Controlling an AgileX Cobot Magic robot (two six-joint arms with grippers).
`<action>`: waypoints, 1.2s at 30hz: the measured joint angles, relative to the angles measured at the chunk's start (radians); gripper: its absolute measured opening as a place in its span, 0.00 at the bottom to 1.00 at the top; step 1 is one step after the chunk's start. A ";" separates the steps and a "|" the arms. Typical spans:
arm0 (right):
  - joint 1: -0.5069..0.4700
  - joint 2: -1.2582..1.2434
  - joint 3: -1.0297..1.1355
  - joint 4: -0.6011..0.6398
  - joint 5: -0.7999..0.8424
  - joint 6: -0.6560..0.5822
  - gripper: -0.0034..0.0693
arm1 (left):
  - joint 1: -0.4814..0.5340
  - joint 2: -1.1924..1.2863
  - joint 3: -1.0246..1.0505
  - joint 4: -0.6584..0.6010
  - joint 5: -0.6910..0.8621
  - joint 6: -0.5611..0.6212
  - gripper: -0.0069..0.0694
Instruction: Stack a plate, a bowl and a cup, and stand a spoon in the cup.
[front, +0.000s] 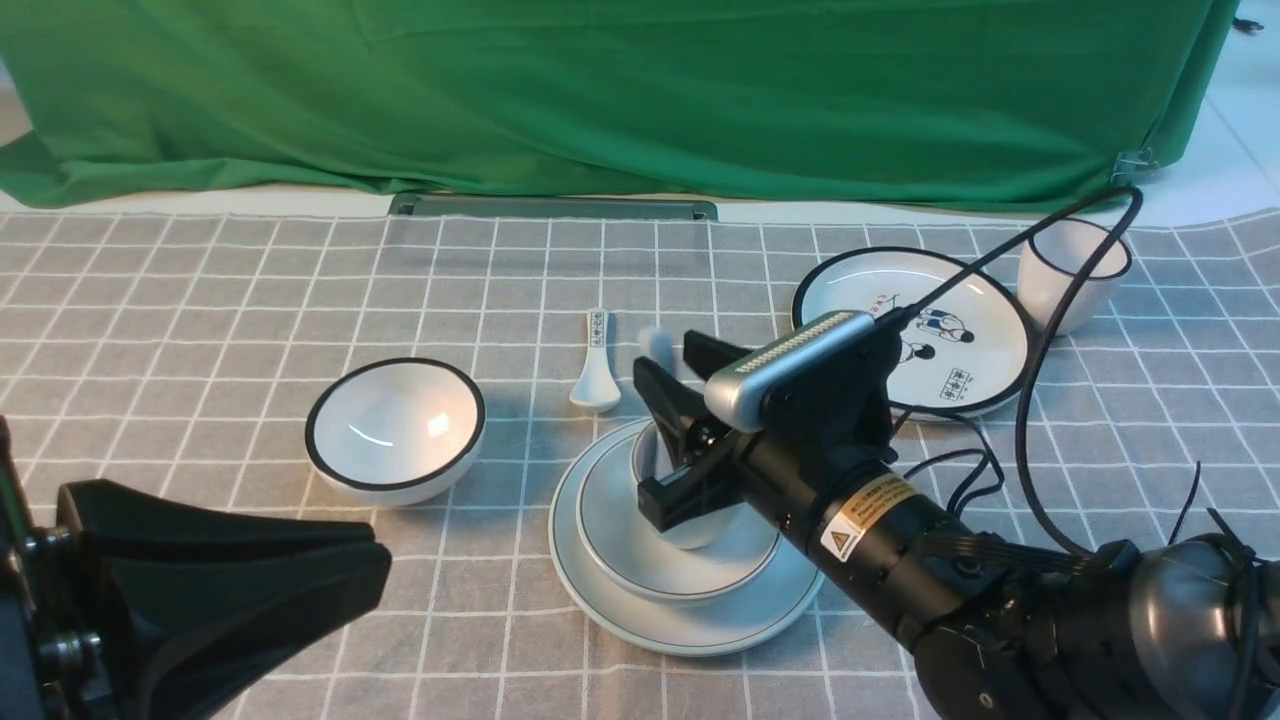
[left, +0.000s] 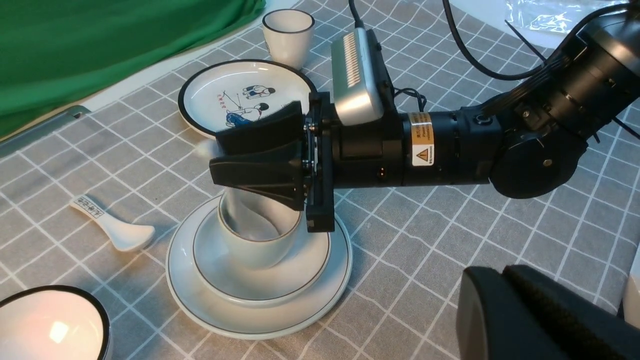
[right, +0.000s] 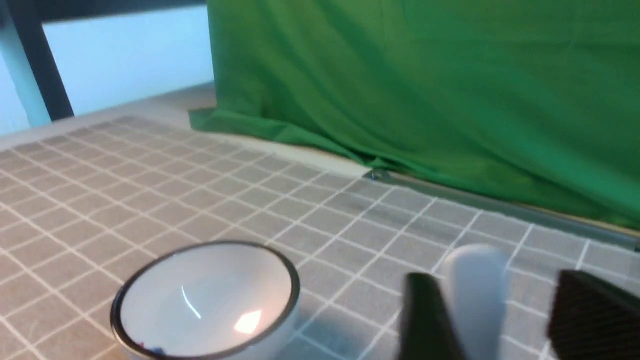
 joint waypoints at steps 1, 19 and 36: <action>0.000 -0.002 0.000 0.000 -0.004 -0.001 0.69 | 0.000 0.000 0.000 0.001 0.000 0.000 0.10; 0.044 -0.862 0.213 0.001 0.978 0.003 0.08 | 0.000 -0.304 0.545 0.068 -0.667 -0.046 0.10; 0.044 -1.053 0.247 0.000 1.321 0.008 0.10 | 0.000 -0.319 0.756 0.071 -0.558 -0.047 0.10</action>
